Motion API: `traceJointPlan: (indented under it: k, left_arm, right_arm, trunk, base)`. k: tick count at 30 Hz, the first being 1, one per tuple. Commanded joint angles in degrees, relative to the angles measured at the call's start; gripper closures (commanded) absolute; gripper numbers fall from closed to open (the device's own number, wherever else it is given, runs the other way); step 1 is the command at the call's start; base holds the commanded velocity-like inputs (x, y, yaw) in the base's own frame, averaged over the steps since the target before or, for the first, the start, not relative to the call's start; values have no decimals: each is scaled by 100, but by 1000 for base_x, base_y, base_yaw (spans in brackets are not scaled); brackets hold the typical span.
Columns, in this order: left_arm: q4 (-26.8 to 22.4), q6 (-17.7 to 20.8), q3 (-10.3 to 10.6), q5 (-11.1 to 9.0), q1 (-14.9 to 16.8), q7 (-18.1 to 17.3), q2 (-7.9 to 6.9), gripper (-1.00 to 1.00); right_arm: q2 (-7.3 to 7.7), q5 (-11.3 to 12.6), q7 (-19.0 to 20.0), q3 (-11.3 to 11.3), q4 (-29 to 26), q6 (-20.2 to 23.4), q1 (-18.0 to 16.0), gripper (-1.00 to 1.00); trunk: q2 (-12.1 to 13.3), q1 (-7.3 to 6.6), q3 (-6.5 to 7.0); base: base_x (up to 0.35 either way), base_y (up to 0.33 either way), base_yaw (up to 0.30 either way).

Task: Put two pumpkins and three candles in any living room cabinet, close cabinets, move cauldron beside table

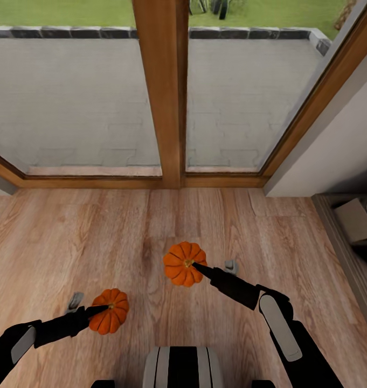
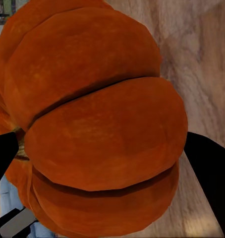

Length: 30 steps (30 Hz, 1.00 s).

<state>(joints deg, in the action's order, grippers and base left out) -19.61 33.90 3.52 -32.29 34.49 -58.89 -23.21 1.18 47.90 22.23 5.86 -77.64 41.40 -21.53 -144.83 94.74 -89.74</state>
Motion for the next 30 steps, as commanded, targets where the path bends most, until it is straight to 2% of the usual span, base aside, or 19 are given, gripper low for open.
traceJointPlan:
  k: [1,18,26,30]
  left_arm:
    - [1,-3,5,11,0,-13,-1,100]
    - [-1,96,4,16,12,-34,-8,100]
    - [-7,154,-1,13,22,-35,-9,100]
    - [-8,175,-1,17,23,-31,-15,100]
  right_arm:
    - [1,46,-5,-6,-3,10,0,100]
    - [14,33,-35,-32,27,2,0,100]
    - [13,37,-444,-32,1,0,0,100]
    - [14,29,-477,-24,-37,0,0,100]
  trunk:
    - [2,-2,23]
    - [24,-46,400]
    - [35,-67,577]
    - [40,-77,665]
  base:
    - [0,0,0]
    - [0,0,0]
    - [0,0,0]
    - [0,0,0]
